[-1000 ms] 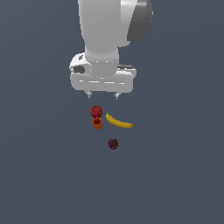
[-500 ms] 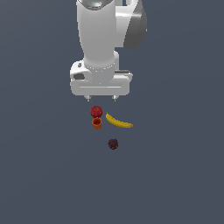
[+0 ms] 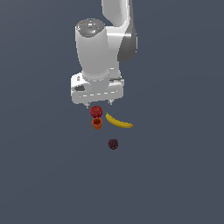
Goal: Pick up a designated object from a clutter of objects.
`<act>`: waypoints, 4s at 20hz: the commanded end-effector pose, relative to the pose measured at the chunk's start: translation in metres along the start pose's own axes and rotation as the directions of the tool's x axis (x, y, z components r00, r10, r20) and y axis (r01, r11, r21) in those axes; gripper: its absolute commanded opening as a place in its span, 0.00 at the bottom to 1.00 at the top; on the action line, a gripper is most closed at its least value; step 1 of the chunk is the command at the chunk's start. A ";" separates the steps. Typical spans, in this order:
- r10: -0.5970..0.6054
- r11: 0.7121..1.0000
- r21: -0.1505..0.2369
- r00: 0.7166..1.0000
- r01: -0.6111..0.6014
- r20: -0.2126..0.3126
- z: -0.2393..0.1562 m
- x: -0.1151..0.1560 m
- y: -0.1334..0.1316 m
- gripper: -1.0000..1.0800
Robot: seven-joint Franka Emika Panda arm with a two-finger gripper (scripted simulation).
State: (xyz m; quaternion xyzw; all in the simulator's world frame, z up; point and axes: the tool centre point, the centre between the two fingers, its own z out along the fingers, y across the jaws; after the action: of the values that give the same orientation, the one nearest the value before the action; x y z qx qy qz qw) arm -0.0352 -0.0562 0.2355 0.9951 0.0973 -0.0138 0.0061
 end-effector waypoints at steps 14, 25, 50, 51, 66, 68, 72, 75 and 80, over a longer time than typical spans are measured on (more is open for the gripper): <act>-0.295 0.955 0.007 0.955 0.295 -0.021 0.085 -0.055 0.015 0.96; -0.460 0.888 -0.001 0.887 0.460 -0.029 0.128 -0.098 0.019 0.96; -0.518 0.855 -0.007 0.855 0.518 -0.028 0.173 -0.116 0.019 0.96; -0.519 0.855 -0.007 0.854 0.519 -0.028 0.177 -0.116 0.019 0.96; -0.520 0.854 -0.007 0.854 0.520 -0.029 0.193 -0.115 0.019 0.00; -0.520 0.854 -0.007 0.854 0.520 -0.029 0.193 -0.115 0.019 0.00; -0.519 0.855 -0.008 0.855 0.519 -0.030 0.192 -0.115 0.020 0.00; -0.519 0.855 -0.008 0.855 0.519 -0.030 0.189 -0.113 0.018 0.00; -0.518 0.855 -0.008 0.855 0.518 -0.030 0.177 -0.104 0.010 0.00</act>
State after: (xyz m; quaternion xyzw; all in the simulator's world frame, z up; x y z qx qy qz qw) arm -0.1435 -0.0920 0.0569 0.9324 0.3615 -0.0003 -0.0001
